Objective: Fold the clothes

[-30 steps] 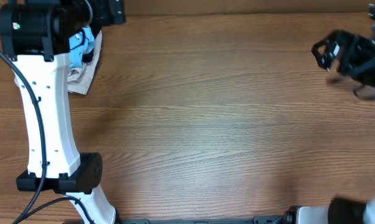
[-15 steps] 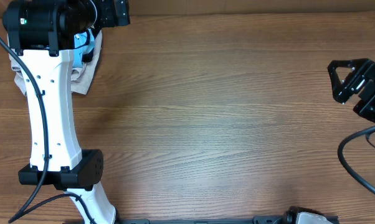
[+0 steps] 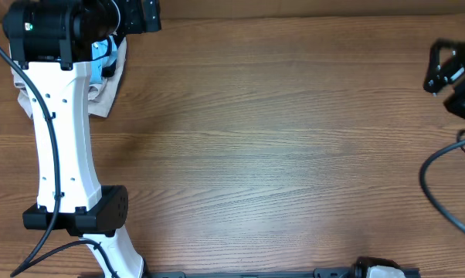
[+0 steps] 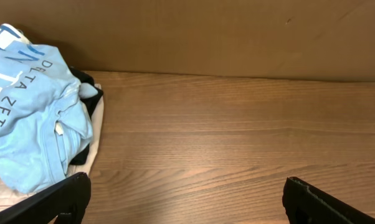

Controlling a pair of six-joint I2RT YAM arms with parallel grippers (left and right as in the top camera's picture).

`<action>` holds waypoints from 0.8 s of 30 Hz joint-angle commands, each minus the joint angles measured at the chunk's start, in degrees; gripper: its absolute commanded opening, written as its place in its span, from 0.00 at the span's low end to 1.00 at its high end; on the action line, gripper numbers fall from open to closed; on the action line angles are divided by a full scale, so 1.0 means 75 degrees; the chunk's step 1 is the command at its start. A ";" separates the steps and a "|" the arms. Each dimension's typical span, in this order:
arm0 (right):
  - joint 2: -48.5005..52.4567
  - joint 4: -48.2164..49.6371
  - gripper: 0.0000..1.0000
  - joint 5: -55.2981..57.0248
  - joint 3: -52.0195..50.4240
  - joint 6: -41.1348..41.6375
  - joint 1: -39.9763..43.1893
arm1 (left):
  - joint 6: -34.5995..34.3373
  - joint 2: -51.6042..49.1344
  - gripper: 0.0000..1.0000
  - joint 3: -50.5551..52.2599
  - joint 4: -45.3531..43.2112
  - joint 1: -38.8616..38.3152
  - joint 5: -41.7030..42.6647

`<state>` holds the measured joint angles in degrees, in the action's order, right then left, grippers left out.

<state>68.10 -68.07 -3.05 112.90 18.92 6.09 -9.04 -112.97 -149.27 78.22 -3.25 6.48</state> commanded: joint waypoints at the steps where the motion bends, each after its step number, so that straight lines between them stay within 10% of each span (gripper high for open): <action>1: -0.1475 0.1518 1.00 0.0871 -0.2323 0.0032 -0.0350 | 0.0029 -0.0038 1.00 0.0003 -0.0003 0.0029 0.0079; 15: -0.7286 0.8877 1.00 0.0746 -1.3362 0.0714 -0.1381 | 0.0029 -0.0038 1.00 0.0003 -0.0003 0.0029 0.0079; 24: -0.8775 0.8851 1.00 0.0740 -1.5008 0.0711 -0.1652 | 0.0029 -0.0038 1.00 0.0003 -0.0003 0.0029 0.0079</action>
<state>5.48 -1.67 1.91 2.55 23.83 -5.76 -9.06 -113.03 -149.23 78.26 -3.25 6.90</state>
